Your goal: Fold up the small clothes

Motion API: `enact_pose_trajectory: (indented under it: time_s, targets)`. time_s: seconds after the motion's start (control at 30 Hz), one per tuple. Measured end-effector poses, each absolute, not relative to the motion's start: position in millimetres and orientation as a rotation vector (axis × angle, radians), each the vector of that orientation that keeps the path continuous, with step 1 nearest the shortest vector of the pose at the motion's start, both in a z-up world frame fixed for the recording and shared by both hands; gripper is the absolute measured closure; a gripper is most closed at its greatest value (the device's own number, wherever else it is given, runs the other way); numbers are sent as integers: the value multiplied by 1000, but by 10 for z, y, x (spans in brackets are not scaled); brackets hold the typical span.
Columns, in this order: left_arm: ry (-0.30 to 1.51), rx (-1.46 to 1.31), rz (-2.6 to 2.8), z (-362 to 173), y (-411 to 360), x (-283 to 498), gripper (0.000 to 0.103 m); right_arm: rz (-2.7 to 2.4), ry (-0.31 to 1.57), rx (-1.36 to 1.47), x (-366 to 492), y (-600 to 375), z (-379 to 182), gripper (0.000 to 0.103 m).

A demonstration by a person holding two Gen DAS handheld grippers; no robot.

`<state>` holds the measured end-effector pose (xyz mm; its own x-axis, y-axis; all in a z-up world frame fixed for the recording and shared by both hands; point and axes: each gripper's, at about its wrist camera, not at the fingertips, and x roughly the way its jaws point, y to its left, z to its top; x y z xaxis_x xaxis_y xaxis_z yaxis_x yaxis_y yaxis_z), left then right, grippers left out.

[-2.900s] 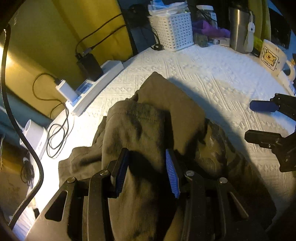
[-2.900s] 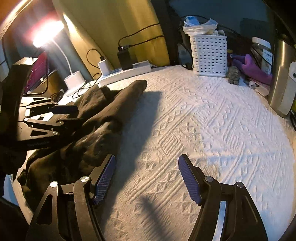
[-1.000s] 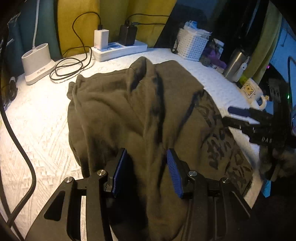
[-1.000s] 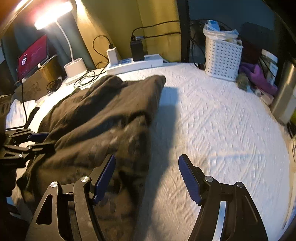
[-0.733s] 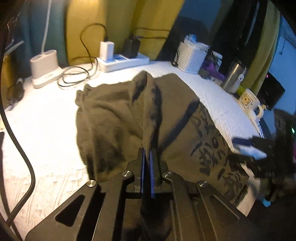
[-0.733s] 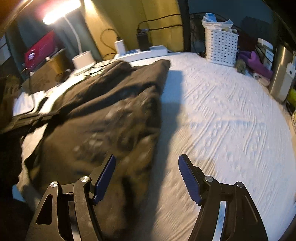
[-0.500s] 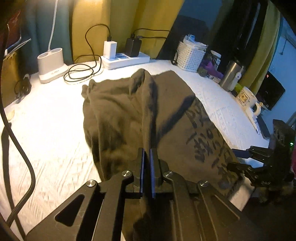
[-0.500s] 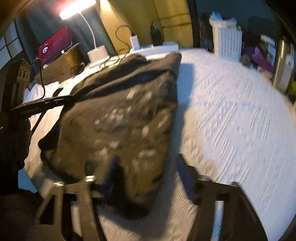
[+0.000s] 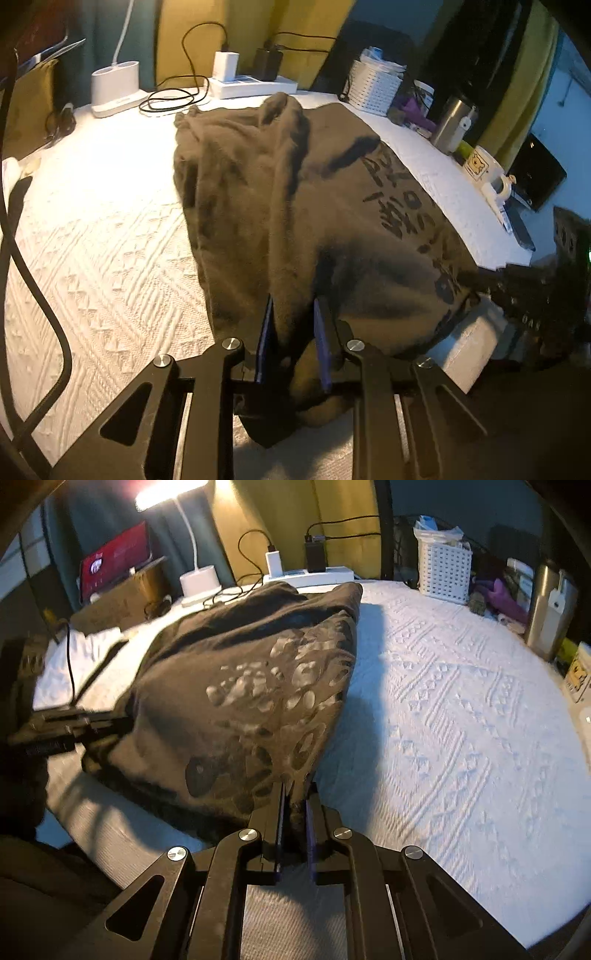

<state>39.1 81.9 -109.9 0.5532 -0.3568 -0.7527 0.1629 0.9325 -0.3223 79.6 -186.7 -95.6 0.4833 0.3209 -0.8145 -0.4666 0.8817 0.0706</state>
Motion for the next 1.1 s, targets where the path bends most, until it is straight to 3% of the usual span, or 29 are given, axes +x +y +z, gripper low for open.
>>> enact_pose_trajectory:
  time_s: [0.5, 0.63, 0.7, 0.73, 0.77, 0.8, 0.87, 1.1]
  targets:
    - [906, -178, -265, -846, 967, 189, 82, 438, 954, -186, 640, -2005, -867, 93]
    - [876, -137, -250, -725, 990, 285, 67, 435, 930, -199, 708, -2023, -776, 93]
    - [874, -105, -246, -691, 966, 375, 67, 437, 929, -197, 767, -2036, -755, 91]
    - [874, -86, -248, -677, 952, 439, 67, 437, 927, -194, 802, -2041, -743, 88]
    - [874, -78, -247, -669, 940, 491, 67, 436, 924, -195, 822, -2042, -738, 76]
    - [878, -69, -244, -663, 929, 542, 67, 427, 923, -194, 865, -2056, -734, 55]
    - [879, -49, -238, -641, 893, 656, 67, 413, 922, -181, 926, -2087, -732, 40]
    - [880, -1, -264, -559, 767, 982, 67, 383, 943, -130, 1197, -2225, -703, 40]
